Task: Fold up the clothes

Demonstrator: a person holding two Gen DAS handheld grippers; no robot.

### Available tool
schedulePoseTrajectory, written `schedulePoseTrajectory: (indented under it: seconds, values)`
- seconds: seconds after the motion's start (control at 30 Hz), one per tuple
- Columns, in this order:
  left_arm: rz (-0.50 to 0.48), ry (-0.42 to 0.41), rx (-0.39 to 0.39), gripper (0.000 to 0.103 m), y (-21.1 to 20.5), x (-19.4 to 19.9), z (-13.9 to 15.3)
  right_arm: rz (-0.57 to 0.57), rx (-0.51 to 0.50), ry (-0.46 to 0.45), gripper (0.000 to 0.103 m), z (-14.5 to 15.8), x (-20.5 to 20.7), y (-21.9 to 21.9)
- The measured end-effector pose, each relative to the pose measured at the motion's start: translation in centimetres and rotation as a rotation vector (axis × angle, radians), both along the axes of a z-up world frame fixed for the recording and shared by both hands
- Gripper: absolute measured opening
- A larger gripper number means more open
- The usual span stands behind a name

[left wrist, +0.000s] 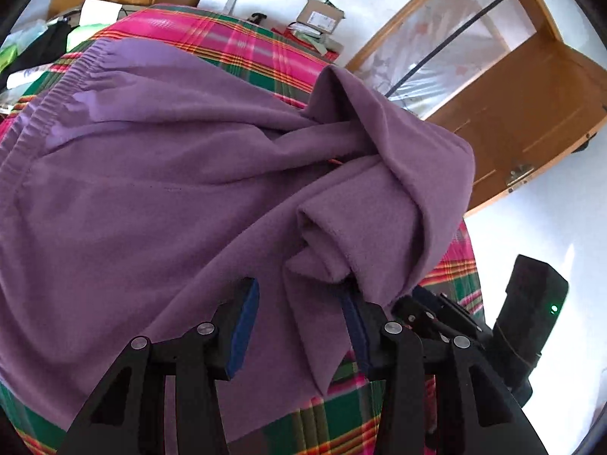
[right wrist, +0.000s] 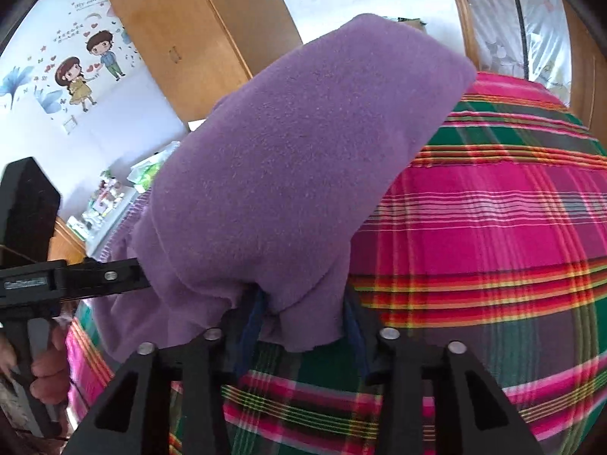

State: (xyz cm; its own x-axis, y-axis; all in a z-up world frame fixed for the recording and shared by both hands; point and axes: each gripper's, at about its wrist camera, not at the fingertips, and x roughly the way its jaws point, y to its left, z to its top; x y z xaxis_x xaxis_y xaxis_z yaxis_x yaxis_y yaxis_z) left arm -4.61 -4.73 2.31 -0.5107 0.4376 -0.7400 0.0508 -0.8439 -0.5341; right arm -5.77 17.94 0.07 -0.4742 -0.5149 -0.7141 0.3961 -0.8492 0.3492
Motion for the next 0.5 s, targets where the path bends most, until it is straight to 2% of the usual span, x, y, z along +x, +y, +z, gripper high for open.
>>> schedulePoseTrajectory:
  seconds: [0.13,0.23,0.3,0.37,0.43,0.5]
  values:
    - [0.012,-0.002,0.013,0.046,0.0,-0.3,-0.1,0.015,-0.012,0.018,0.022,0.5,0.3,0.0]
    - [0.030,0.030,0.016,0.042,0.6,-0.7,0.5,0.010,-0.052,0.024,0.019,1.1,0.8,0.5]
    - [0.035,0.054,0.008,0.034,0.7,-0.3,0.8,0.004,-0.083,0.026,0.018,1.5,1.1,0.8]
    - [0.031,0.064,0.015,0.032,0.9,-0.3,1.0,-0.002,-0.089,0.046,0.017,2.0,1.6,1.3]
    - [0.031,0.065,0.023,0.025,1.0,-0.2,1.1,-0.007,-0.092,0.062,0.017,2.4,1.8,1.9]
    - [0.028,0.073,0.013,0.014,1.1,0.2,1.2,-0.021,-0.108,0.077,0.017,3.3,2.2,2.8]
